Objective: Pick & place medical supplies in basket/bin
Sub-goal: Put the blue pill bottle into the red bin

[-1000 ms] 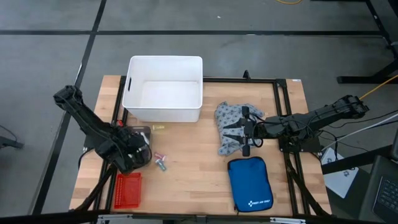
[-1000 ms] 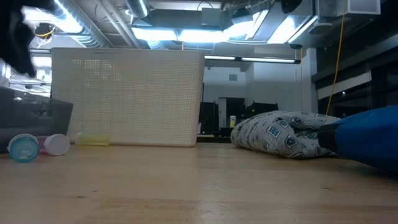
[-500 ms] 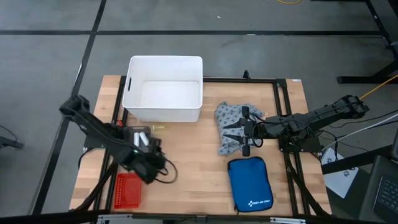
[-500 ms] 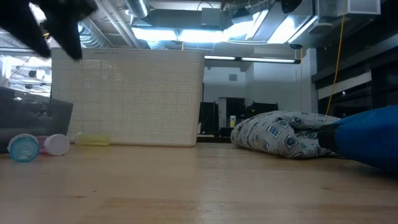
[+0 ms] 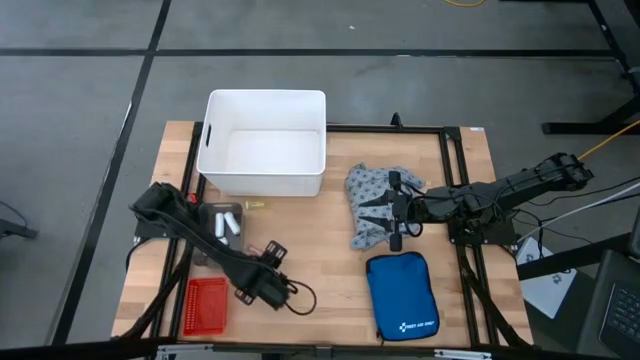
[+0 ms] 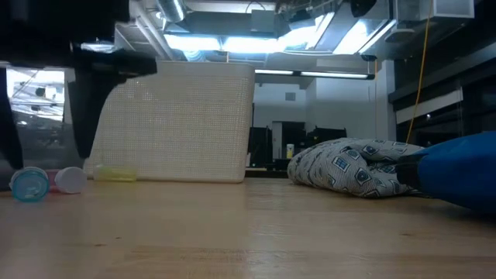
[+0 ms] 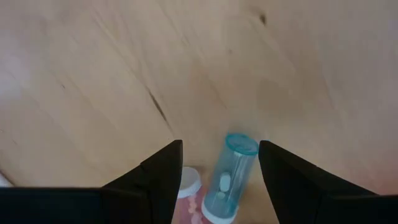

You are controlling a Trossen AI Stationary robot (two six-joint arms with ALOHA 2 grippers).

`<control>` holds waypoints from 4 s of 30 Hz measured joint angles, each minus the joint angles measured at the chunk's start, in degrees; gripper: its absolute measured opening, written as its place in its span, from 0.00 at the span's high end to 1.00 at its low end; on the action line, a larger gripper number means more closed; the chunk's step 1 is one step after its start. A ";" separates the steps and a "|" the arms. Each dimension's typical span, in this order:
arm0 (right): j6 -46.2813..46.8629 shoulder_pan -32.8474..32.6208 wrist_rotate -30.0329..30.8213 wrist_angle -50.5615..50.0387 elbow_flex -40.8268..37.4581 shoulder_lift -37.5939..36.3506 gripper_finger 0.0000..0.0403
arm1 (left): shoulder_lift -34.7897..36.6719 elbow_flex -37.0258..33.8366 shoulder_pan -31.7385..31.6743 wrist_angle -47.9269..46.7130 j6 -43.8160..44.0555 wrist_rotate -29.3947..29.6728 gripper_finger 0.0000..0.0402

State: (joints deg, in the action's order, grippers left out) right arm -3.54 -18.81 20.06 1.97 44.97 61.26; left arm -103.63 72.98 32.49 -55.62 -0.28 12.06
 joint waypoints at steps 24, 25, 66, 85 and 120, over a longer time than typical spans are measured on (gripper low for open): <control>0.56 0.00 -0.15 -1.64 0.00 0.01 0.67 | -0.90 -2.67 -1.55 1.80 0.07 -3.27 0.55; 0.94 0.00 -0.15 -1.88 0.00 0.00 0.67 | -0.90 -3.11 -1.57 1.82 0.07 -3.28 0.56; 1.58 0.00 0.01 -2.88 0.00 0.01 0.67 | -0.65 -7.21 -1.54 5.25 2.54 -4.87 0.70; 1.56 0.01 0.05 -2.87 0.00 0.01 0.66 | 0.70 1.99 -1.73 -2.86 3.41 -4.21 0.77; 1.35 -0.04 -5.26 -2.86 0.00 0.01 0.66 | 0.83 17.23 25.69 -18.60 78.31 -6.45 0.77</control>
State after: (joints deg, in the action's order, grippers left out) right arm -2.19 -18.85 14.80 -0.89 44.97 61.27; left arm -102.80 90.21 58.18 -74.22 78.03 5.60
